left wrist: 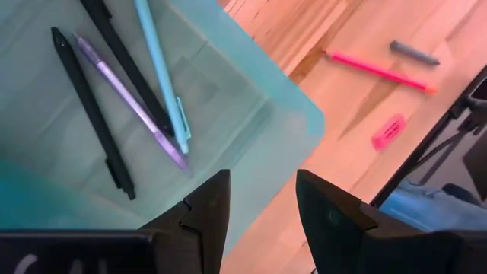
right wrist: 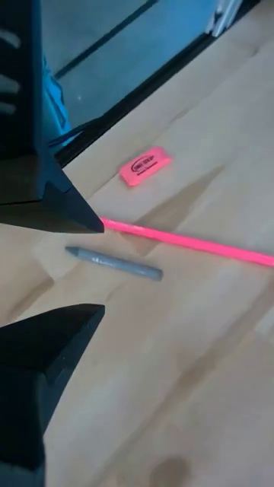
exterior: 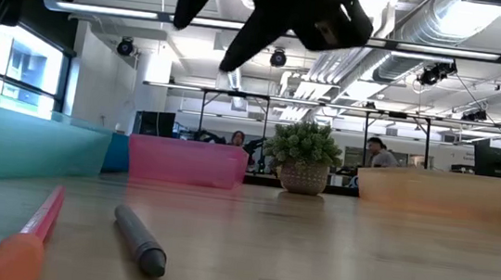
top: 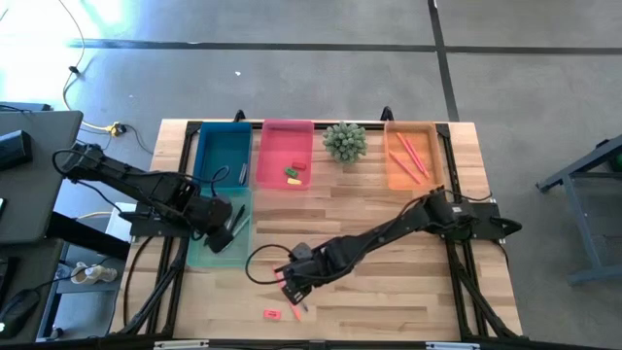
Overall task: Sort crayons/erasers/pens/pencils in bins
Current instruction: Put the pink eraser into the pink bin
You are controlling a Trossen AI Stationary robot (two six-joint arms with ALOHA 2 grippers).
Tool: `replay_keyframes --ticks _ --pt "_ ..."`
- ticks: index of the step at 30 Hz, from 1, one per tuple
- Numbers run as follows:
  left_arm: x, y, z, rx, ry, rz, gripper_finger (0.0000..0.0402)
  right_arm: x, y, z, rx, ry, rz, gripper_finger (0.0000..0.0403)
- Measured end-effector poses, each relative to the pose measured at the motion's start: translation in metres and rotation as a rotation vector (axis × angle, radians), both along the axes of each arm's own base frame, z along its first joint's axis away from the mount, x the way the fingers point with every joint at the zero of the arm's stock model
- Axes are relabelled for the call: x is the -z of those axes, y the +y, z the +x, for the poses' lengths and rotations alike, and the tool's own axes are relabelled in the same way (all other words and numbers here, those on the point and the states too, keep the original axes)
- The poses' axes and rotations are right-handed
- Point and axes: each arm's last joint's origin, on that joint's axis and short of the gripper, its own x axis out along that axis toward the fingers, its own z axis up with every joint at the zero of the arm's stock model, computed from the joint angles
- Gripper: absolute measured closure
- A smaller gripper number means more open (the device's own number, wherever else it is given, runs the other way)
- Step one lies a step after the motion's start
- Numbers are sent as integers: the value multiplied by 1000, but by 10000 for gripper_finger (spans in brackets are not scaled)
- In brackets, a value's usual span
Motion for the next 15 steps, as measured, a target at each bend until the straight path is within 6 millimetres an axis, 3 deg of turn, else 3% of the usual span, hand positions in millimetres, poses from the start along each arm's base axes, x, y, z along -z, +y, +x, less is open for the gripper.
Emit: replay_keyframes --ticks 9,15 --pt "0 -2 -2 27 -2 45 263 35 24 14 40 -9 129 249" --pt "0 -2 -1 27 -4 49 264 53 31 16 53 14 123 249"
